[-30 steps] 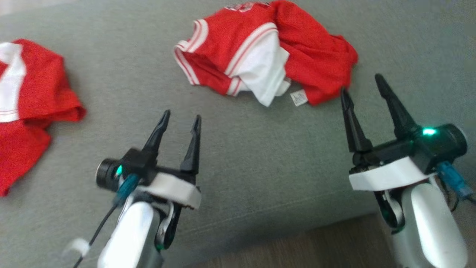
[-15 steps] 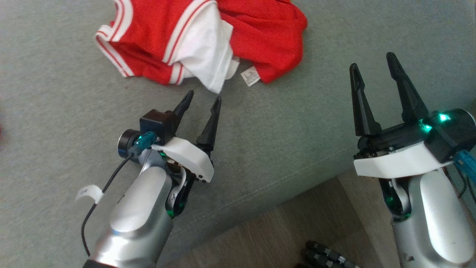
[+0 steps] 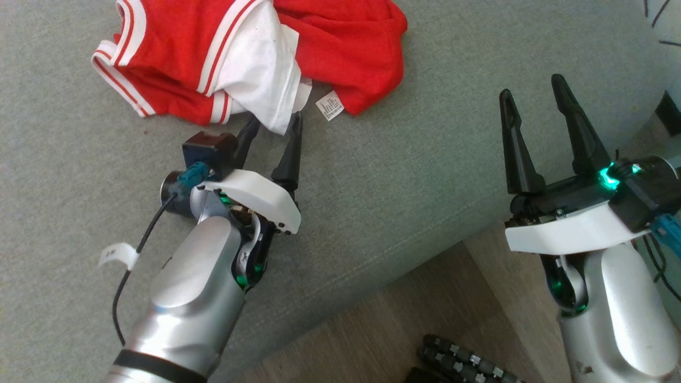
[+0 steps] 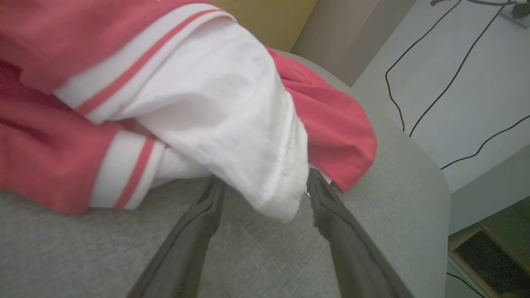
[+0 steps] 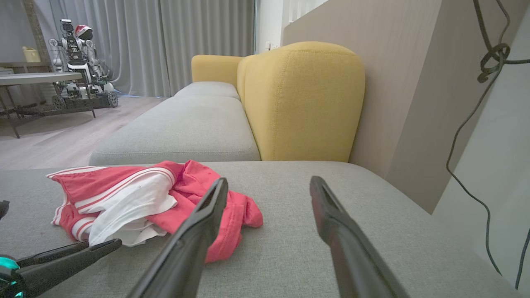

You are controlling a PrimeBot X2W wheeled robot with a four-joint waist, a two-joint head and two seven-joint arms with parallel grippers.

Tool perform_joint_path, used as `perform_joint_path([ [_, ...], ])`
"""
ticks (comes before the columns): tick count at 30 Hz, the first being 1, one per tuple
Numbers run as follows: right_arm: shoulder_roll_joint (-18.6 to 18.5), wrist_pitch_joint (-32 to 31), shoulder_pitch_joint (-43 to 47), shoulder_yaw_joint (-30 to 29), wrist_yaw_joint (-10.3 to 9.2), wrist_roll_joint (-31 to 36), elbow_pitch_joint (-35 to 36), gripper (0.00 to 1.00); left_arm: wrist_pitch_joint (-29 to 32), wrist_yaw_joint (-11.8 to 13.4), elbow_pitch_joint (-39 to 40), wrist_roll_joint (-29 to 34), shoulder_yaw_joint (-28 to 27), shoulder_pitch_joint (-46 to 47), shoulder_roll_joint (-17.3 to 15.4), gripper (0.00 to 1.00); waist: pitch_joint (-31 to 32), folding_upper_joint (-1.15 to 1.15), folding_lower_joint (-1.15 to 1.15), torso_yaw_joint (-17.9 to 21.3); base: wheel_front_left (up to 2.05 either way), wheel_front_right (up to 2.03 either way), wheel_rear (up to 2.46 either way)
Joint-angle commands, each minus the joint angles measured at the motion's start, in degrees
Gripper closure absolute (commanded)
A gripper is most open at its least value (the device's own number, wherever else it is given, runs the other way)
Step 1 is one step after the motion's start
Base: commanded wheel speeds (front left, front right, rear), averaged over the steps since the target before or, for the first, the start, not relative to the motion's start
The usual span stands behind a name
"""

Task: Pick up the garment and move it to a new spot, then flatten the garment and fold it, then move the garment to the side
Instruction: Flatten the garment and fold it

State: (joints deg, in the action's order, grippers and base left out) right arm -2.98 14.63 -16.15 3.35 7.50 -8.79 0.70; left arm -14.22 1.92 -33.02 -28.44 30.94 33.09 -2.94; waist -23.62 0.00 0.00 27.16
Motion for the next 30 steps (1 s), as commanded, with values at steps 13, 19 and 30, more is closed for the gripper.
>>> perform_joint_path([
  [13, 0.11, 0.37, -0.91, 0.37, -0.01, 1.15, 0.87, 0.00, -0.74, -0.57, 4.45, -0.67, 0.44, -0.55, 0.06, 1.00, 2.34, 0.00, 0.00, -4.20, 0.00, 0.00, 0.00],
  [19, 0.11, 0.37, -0.31, -0.20, -0.01, 2.59, 0.17, 0.00, -0.76, 0.58, 13.50, 2.24, -4.81, -3.85, 0.05, 1.00, 5.02, 0.00, 0.00, -8.55, 0.00, 0.00, 0.00],
  [30, 0.11, 0.37, 2.54, -0.91, -0.01, 4.90, -3.73, 0.00, -0.77, 0.80, 29.62, 9.28, -17.53, -15.47, -0.35, 1.00, 12.76, 0.00, 0.00, -17.60, 0.00, 0.00, 0.00],
])
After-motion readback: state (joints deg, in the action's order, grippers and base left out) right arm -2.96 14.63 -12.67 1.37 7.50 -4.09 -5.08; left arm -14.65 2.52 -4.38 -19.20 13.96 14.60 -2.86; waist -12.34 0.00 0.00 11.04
